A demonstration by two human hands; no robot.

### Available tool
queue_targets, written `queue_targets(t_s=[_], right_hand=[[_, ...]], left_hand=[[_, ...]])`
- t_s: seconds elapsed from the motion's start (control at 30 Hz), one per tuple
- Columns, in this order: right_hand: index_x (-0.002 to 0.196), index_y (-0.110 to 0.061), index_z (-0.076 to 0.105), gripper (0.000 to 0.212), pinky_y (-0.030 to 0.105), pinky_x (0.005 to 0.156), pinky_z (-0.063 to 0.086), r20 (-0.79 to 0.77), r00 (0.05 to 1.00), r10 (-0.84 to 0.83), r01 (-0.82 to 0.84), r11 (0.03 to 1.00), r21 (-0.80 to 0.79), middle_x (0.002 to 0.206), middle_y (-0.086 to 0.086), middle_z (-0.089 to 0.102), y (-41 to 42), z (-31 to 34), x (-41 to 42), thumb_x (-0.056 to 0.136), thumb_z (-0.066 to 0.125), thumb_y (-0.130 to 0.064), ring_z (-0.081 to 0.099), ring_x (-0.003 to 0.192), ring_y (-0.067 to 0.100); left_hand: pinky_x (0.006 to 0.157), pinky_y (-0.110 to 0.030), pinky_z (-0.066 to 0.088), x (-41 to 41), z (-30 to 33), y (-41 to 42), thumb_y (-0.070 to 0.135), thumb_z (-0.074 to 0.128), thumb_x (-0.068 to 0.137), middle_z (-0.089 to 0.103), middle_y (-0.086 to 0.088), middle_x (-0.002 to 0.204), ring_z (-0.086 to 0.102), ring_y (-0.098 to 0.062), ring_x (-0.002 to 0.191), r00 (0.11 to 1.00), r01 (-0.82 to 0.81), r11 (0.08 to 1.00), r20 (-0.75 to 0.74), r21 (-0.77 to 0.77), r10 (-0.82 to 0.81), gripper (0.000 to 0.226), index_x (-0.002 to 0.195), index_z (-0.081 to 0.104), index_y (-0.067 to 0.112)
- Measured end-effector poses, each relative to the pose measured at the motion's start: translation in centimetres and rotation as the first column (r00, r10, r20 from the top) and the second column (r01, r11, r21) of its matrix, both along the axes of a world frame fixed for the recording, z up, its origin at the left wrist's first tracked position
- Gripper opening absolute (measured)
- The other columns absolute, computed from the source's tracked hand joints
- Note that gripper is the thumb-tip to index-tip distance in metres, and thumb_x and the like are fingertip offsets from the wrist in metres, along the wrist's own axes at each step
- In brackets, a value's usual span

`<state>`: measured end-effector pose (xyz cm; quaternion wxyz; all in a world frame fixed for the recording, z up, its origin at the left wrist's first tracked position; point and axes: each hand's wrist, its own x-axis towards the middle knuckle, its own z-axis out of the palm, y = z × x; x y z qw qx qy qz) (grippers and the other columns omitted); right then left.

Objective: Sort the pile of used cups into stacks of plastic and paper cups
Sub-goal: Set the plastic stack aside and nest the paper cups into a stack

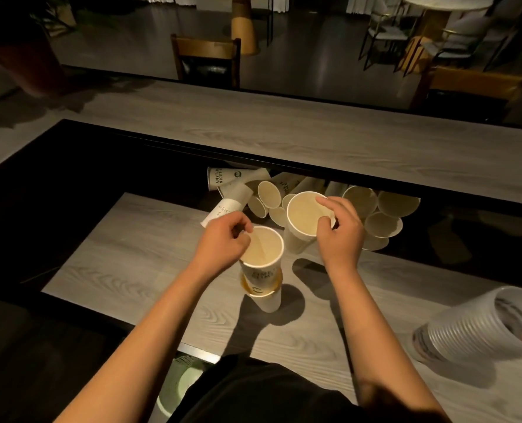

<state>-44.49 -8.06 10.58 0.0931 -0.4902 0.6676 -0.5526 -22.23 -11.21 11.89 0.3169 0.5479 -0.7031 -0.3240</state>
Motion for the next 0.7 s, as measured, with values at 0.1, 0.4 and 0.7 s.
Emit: queue_targets(t_s=[0.1,0.4,0.7], right_hand=[[0.11,-0.019,0.077,0.045,0.007,0.072,0.043,0.08,0.997,-0.015,0.017,1.0,-0.025,0.111,-0.007,0.067,-0.1,0.7,0.1,0.082,0.052,0.006,0.055,0.093,-0.005],[0.1,-0.013,0.081,0.045,0.01,0.068,0.045,0.28,0.96,-0.004,0.052,0.985,-0.164,0.098,-0.007,0.072,0.3,3.2,0.0,0.075,0.046,0.003,0.061,0.088,-0.005],[0.088,-0.023,0.079,0.045,0.019,0.071,0.049,0.361,0.93,0.066,0.034,0.964,-0.263,0.086,-0.008,0.073,0.8,4.1,-0.3,0.071,0.046,0.004,0.064,0.084,0.002]], left_hand=[[0.054,-0.021,0.049,-1.4,-3.0,1.0,0.009,0.063,0.084,0.06,0.008,0.075,0.058,-0.006,0.064,0.996,-0.037,0.999,0.087,0.025,0.035,0.026,0.083,0.052,0.033],[0.061,-0.025,0.043,-4.0,-9.3,2.9,0.013,0.056,0.085,0.053,0.006,0.082,0.051,-0.008,0.071,0.946,-0.25,0.95,-0.162,0.185,0.28,0.018,0.079,0.047,0.028],[0.068,-0.026,0.046,-6.2,-10.4,2.5,0.031,0.058,0.096,0.056,0.0,0.084,0.054,-0.014,0.08,0.879,-0.24,0.909,-0.321,0.34,0.353,0.017,0.085,0.051,0.019]])
